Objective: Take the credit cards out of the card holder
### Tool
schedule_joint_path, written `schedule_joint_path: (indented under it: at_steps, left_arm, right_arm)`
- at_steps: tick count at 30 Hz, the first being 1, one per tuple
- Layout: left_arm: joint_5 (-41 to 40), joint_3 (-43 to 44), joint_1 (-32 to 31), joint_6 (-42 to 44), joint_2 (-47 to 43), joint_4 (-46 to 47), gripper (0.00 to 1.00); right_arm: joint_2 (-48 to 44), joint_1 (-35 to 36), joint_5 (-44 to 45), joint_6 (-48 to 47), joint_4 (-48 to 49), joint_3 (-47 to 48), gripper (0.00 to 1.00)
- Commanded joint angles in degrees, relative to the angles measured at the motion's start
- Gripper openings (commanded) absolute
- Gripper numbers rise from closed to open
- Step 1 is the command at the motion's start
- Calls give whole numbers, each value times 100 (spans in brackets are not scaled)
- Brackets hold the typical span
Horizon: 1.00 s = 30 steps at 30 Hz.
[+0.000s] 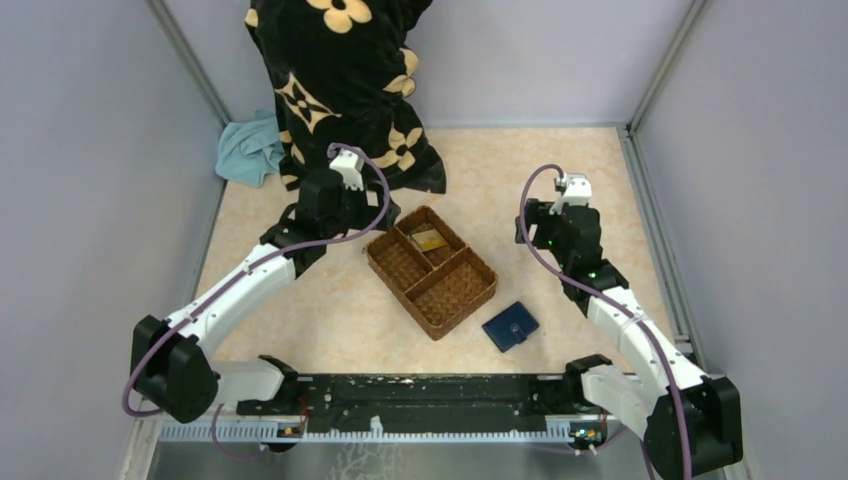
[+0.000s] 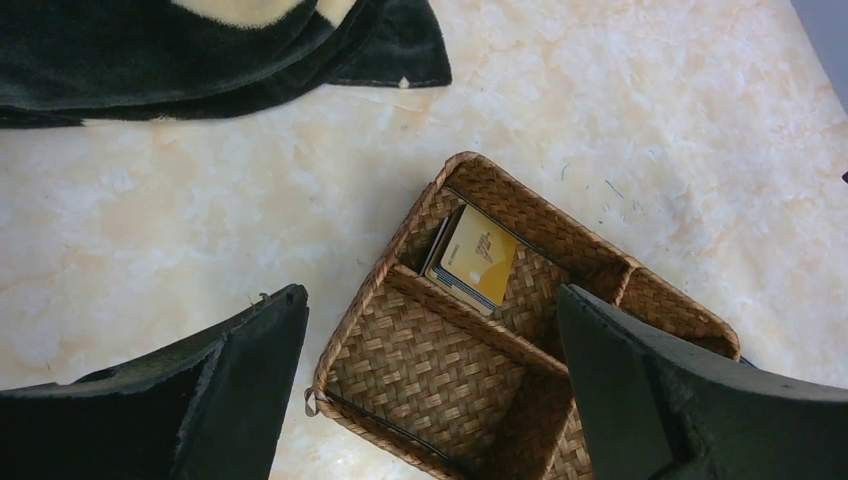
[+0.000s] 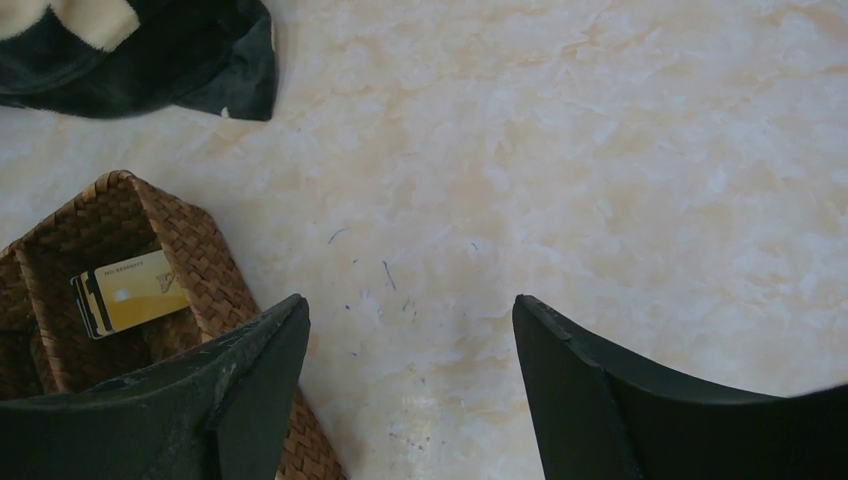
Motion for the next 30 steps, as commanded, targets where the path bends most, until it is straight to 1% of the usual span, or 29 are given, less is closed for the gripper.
schedule_joint_path:
  at_steps: [1,3,5,7,9,10,11,12,13,14,16,18,19,20,21,22,23,24,25,26,28,30]
  left_arm:
    - [56,-61,30,239,-272,211,100]
    - [79,-32,27,303,-256,188,100]
    - [119,33,27,307,-190,127,100]
    - [142,126,31,238,-115,-4,98]
    - [202,187,24,217,-73,-111,93]
    - [192,183,25,197,-69,-100,90]
    - [181,167,25,196,-59,-79,85]
    - [162,161,27,197,-52,-68,72]
    - [166,161,25,191,-40,-64,61]
    - [184,161,25,190,-14,-52,46]
    - [206,174,30,146,50,-94,25]
    - [264,294,27,60,171,-291,9]
    - [359,342,30,27,205,-361,5]
    - [443,362,20,-22,234,-379,6]
    - [522,352,28,-99,261,-382,12]
    - [659,327,23,-139,278,-365,26]
    - [1006,287,20,-133,322,-275,46]
    - [1464,273,18,-89,385,-243,65]
    - [1993,284,11,-52,443,-268,77]
    - [2372,245,-16,-64,459,-223,80]
    - [2791,-70,-133,-23,383,312,82]
    - [2859,-557,-278,160,261,923,81]
  right_arm:
    - [-99,36,90,50,157,88,74]
    - [-108,35,252,147,71,142,72]
    - [-102,36,327,223,56,170,66]
    - [-55,32,146,226,105,182,60]
    - [39,35,-144,203,268,148,54]
    - [113,32,-243,200,296,170,47]
    - [184,35,-307,206,266,223,34]
    - [254,33,-368,216,251,272,20]
    - [312,34,-443,218,275,312,4]
    - [372,35,-517,217,336,314,0]
    - [507,36,-667,241,483,341,0]
    - [709,44,-833,359,644,389,0]
    - [802,44,-928,438,783,400,0]
    - [901,40,-1024,528,913,406,5]
    - [1001,46,-1114,628,1021,429,19]
    - [1050,52,-1216,709,1091,455,38]
    - [1072,72,-1250,790,1151,462,53]
    - [1080,77,-1257,849,1209,449,64]
    - [1082,87,-1255,882,1210,447,67]
    - [1070,84,-1244,837,1116,476,68]
    - [1023,88,-1149,744,908,490,68]
    - [951,88,-1032,666,849,399,66]
